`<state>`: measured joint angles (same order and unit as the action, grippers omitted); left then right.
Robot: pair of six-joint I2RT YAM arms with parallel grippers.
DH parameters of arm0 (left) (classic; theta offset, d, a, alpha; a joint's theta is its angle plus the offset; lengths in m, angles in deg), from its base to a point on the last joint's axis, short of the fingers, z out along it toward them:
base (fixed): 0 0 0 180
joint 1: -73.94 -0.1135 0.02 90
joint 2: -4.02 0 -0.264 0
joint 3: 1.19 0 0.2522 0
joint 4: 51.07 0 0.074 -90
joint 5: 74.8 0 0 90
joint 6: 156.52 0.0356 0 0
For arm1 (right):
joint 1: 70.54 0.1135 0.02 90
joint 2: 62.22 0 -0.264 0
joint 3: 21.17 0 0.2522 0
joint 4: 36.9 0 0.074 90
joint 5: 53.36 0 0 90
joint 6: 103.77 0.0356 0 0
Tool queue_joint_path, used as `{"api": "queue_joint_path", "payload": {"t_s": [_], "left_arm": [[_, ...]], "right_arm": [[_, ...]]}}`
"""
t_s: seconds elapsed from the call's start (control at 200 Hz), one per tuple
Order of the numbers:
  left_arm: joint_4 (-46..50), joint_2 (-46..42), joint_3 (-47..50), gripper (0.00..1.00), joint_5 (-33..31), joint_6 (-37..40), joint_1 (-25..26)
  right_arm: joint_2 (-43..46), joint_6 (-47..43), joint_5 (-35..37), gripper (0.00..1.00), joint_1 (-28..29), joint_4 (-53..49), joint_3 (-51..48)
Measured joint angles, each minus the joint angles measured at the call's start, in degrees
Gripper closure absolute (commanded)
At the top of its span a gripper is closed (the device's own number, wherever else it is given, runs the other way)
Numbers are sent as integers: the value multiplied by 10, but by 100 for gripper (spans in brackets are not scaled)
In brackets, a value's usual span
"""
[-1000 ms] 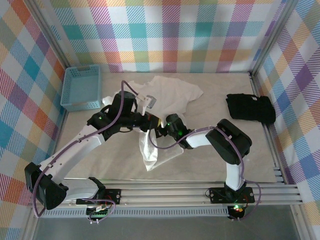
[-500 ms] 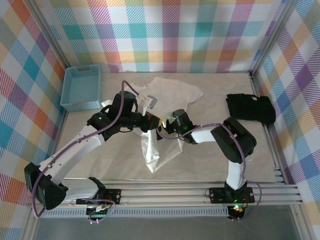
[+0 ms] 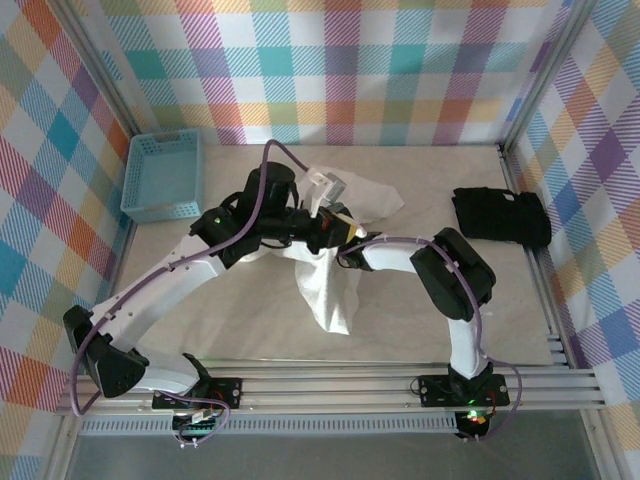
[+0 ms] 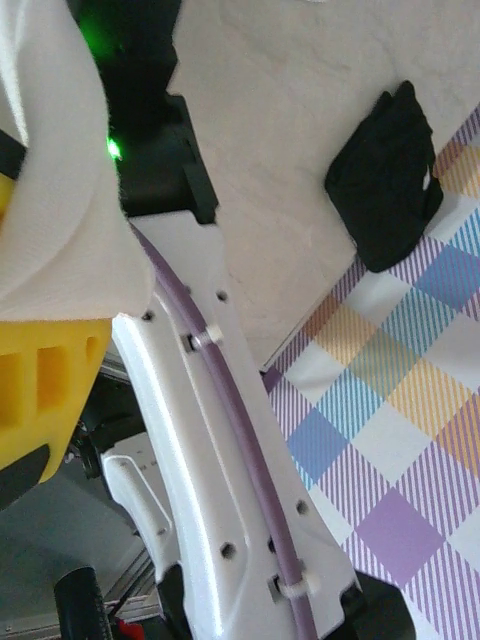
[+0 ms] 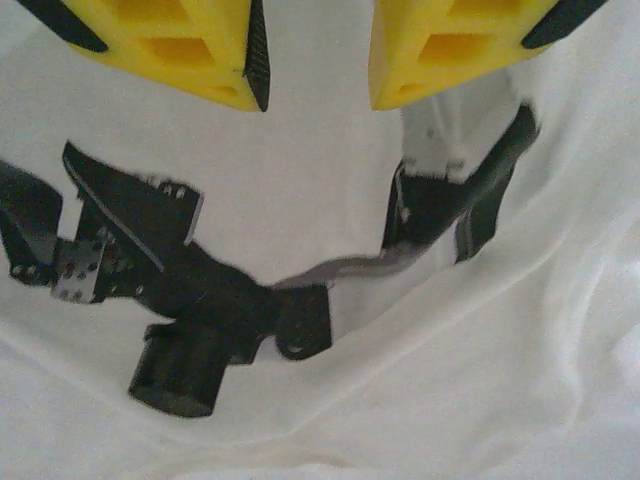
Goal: Fold the inside-out t-shirt
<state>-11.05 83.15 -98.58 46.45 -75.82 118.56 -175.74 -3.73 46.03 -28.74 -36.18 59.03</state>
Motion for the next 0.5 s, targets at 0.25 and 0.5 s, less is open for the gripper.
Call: {"api": "queue_joint_path", "payload": {"t_s": [0.25,0.5], "left_arm": [[26,37,-62,100,-22,10,2],[59,73,-135,100,-10,18,2]], "right_arm": [[-30,-22,34,51,21,-60,44],[-71,-28,59,42,28,-161,138]]}}
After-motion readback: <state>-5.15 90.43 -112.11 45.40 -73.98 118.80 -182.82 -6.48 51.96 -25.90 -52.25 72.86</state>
